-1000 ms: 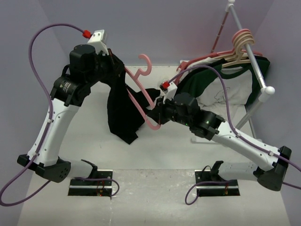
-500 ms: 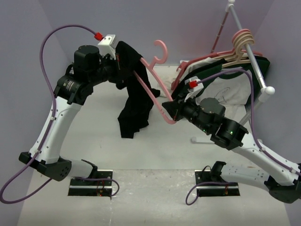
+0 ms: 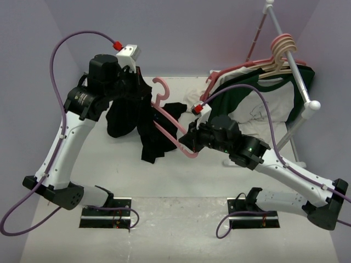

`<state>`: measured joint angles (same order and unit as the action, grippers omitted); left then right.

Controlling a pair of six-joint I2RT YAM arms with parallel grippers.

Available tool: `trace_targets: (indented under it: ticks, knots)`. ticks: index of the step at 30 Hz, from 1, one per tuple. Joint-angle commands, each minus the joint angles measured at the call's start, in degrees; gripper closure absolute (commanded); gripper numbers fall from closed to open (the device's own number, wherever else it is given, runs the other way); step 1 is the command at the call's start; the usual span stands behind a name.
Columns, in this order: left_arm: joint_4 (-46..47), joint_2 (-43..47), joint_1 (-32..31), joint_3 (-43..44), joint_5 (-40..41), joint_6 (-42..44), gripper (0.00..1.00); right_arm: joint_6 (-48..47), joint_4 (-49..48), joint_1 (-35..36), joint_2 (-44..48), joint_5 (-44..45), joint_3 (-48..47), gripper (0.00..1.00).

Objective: Place the t-shirt on the hanger

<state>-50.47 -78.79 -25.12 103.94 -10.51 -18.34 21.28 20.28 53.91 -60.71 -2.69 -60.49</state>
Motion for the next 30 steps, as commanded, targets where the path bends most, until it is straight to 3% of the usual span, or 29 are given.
trace_targets:
  ticks: [1,9,14,17,21,28,30]
  knots:
    - [2.25,-1.07,-0.16,1.90,-12.61,2.69,1.00,-2.08,-2.03,-0.73,-3.14,-3.51,-2.82,1.00]
    - [1.14,1.75,-0.72,-1.07,-19.78,5.95,1.00,5.52,-15.30,-11.65,-0.51,-5.20,-1.63,1.00]
    - [0.00,3.55,-0.80,-3.11,-14.19,6.10,1.00,7.18,-18.98,-11.89,2.21,4.05,0.68,1.00]
    - [-0.40,3.18,-0.80,-2.18,-4.83,5.48,1.00,5.52,-20.10,-11.77,3.54,-2.06,2.85,1.00]
    - [0.41,1.65,-0.80,1.21,1.11,3.57,1.00,0.69,-23.23,-9.74,5.69,-8.29,6.64,1.00]
    - [-2.13,-6.52,-1.10,15.77,-5.18,2.50,1.00,0.00,-25.20,-6.43,5.34,-7.87,9.11,1.00]
    - [-2.57,-7.83,-2.83,16.52,-6.19,2.53,1.00,0.63,-27.36,-6.41,5.43,-6.91,9.25,1.00]
